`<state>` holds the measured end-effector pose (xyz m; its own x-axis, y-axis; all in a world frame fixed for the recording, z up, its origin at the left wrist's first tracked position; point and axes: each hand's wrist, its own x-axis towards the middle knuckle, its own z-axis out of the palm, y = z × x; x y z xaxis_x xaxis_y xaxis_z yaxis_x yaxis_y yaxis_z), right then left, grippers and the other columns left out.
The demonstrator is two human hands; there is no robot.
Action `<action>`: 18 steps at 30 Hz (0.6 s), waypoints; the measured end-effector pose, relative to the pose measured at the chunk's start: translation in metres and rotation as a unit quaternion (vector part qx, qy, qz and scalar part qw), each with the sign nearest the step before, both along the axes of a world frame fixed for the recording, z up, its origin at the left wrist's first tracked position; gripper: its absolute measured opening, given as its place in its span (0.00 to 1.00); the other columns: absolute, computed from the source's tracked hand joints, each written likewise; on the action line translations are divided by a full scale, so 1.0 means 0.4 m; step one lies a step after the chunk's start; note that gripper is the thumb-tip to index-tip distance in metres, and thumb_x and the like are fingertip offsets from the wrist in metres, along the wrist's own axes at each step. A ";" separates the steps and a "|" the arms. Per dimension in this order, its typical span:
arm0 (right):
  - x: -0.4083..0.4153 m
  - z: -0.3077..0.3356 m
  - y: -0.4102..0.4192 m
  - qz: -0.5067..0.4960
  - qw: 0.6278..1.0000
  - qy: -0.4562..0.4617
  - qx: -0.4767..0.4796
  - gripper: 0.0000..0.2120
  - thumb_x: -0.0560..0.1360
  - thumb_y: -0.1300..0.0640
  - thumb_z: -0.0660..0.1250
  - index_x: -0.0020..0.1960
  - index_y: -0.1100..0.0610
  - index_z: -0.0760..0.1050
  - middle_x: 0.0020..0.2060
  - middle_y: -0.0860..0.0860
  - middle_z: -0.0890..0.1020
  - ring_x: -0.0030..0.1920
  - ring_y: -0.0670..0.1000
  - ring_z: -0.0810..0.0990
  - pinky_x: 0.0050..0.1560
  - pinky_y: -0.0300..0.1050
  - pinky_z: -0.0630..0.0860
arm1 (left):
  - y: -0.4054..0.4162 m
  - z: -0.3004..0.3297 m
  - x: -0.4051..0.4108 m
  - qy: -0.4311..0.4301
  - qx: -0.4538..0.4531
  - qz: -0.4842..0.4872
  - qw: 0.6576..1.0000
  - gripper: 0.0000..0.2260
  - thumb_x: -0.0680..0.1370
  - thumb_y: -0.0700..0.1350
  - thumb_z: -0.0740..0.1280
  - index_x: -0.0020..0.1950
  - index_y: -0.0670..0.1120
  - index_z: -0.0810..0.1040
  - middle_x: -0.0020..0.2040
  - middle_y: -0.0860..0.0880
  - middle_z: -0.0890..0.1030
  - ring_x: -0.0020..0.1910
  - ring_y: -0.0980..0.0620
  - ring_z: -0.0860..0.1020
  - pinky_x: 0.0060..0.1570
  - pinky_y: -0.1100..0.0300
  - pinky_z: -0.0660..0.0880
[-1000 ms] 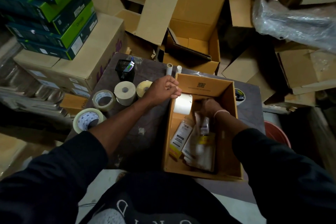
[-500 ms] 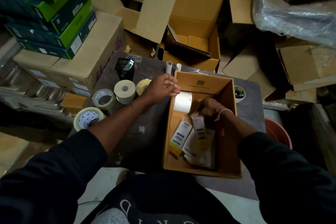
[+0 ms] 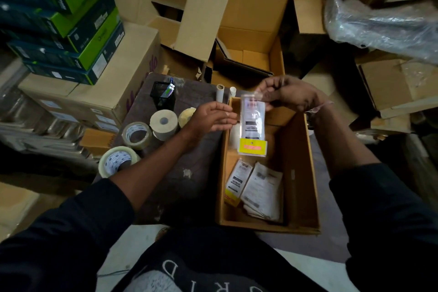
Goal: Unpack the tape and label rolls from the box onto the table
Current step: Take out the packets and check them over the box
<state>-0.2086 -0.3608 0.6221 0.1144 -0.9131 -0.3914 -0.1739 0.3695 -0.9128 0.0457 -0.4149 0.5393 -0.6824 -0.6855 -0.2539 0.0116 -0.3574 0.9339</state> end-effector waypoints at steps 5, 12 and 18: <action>0.078 -0.003 -0.040 -0.043 0.998 -0.039 -0.032 0.16 0.67 0.58 0.76 0.52 0.64 0.78 0.41 0.58 0.84 0.39 0.52 0.82 0.38 0.41 0.80 | -0.004 0.016 0.021 0.009 0.023 -0.027 0.999 0.08 0.79 0.45 0.69 0.56 0.44 0.80 0.50 0.43 0.86 0.48 0.47 0.85 0.49 0.54 0.82; 0.150 -0.017 -0.062 -0.089 0.993 0.021 -0.071 0.12 0.76 0.62 0.70 0.53 0.72 0.76 0.42 0.64 0.82 0.34 0.51 0.79 0.34 0.40 0.77 | -0.030 0.025 0.070 -0.018 -0.067 -0.014 0.997 0.05 0.79 0.33 0.69 0.53 0.40 0.78 0.43 0.48 0.88 0.40 0.54 0.86 0.37 0.63 0.81; 0.214 -0.013 -0.054 -0.136 0.982 0.048 -0.122 0.18 0.78 0.58 0.70 0.51 0.76 0.74 0.38 0.62 0.81 0.32 0.50 0.77 0.35 0.41 0.75 | -0.047 0.020 0.155 -0.024 -0.105 -0.037 0.993 0.08 0.78 0.35 0.71 0.57 0.40 0.79 0.56 0.40 0.85 0.52 0.46 0.85 0.53 0.54 0.82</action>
